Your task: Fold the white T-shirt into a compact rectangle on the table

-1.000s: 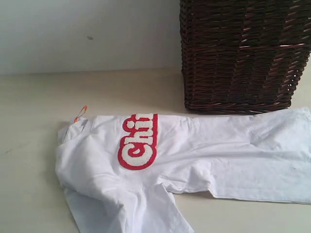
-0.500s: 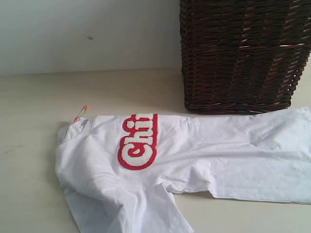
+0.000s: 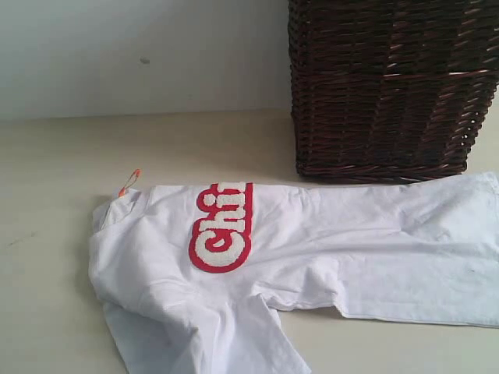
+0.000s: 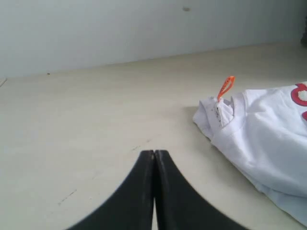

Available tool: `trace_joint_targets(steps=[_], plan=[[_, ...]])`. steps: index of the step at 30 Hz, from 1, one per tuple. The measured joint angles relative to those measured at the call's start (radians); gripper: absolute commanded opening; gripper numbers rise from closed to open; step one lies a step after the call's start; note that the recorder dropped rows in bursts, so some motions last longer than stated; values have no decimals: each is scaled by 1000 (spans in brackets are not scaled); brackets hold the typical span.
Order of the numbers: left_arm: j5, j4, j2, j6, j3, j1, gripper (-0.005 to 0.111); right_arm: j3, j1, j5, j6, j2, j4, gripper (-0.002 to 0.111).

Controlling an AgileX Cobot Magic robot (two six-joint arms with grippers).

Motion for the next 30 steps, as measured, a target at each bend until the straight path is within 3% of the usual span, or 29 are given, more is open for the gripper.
trace_joint_targets(steps=[5, 11, 17, 30], plan=[[0, 0, 0, 0, 0, 0, 3, 0, -16, 176, 240, -34, -269, 0], [0, 0, 0, 0, 0, 0, 3, 0, -18, 327, 486, -46, -396, 0], [0, 0, 0, 0, 0, 0, 3, 92, -18, 250, 647, -266, -528, 0], [1, 0, 0, 0, 0, 0, 3, 315, 0, 226, 714, -311, -376, 0]])
